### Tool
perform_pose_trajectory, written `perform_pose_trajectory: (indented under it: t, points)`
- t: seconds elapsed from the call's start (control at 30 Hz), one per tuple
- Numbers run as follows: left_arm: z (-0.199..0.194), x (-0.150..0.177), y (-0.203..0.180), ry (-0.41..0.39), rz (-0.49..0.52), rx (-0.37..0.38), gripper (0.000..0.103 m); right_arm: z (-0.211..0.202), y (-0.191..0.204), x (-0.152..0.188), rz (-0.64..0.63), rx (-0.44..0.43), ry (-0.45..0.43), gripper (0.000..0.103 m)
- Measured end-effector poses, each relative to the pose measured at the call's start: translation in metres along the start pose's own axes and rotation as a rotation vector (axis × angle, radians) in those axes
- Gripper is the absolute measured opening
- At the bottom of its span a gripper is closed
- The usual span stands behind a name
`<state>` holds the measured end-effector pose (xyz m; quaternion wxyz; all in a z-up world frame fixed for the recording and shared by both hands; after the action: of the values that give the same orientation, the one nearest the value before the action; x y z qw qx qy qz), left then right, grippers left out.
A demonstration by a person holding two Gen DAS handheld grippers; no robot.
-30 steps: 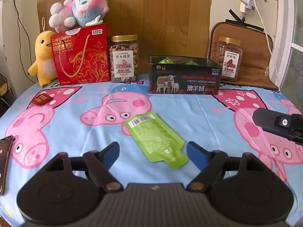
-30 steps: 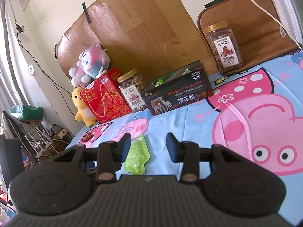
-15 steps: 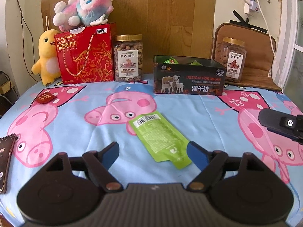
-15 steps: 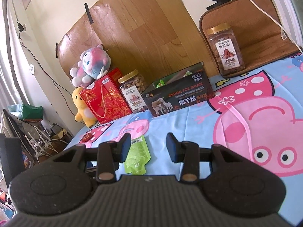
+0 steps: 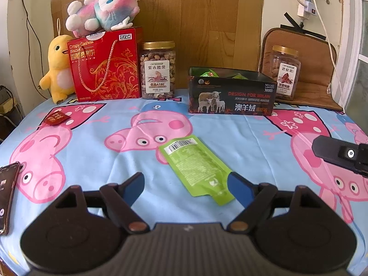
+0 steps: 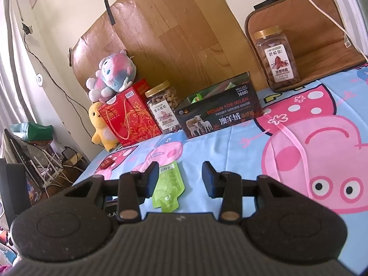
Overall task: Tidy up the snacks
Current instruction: 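Move both grippers toward the light-green jelly pouch on the sheet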
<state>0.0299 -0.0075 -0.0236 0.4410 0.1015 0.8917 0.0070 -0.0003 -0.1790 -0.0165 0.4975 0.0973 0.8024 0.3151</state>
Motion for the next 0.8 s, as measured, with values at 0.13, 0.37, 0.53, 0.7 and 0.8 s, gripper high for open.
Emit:
perform_pose_trajectory:
  t: [0.13,0.37,0.53,0.7,0.8]
  points:
    - [0.001,0.001,0.003,0.001,-0.003,-0.005,0.082,0.001,0.001,0.001,-0.002,0.001,0.005,0.044]
    - [0.004,0.003,0.014,0.008,-0.022,-0.023,0.083,0.005,0.001,0.006,-0.004,0.005,0.023,0.044]
    - [0.009,0.006,0.021,0.019,-0.033,-0.038,0.083,0.009,0.001,0.009,-0.008,0.004,0.039,0.044]
    - [0.011,0.008,0.026,0.024,-0.04,-0.047,0.084,0.013,0.002,0.013,-0.011,0.006,0.057,0.044]
    - [0.012,0.009,0.029,0.025,-0.042,-0.056,0.085,0.015,0.002,0.016,-0.015,0.007,0.066,0.044]
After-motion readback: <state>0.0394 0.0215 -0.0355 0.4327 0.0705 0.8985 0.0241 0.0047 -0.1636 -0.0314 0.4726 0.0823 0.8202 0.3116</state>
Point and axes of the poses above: each gripper's, at about its wrist camera, not at the fingertips, and z roughly the way its jaws point, y to its left, x to its underside, the point moved 6 cm from there along z, roughly the way its jaws point, and after that the axes turned 7 degrees about z, right-handed, at the moved point
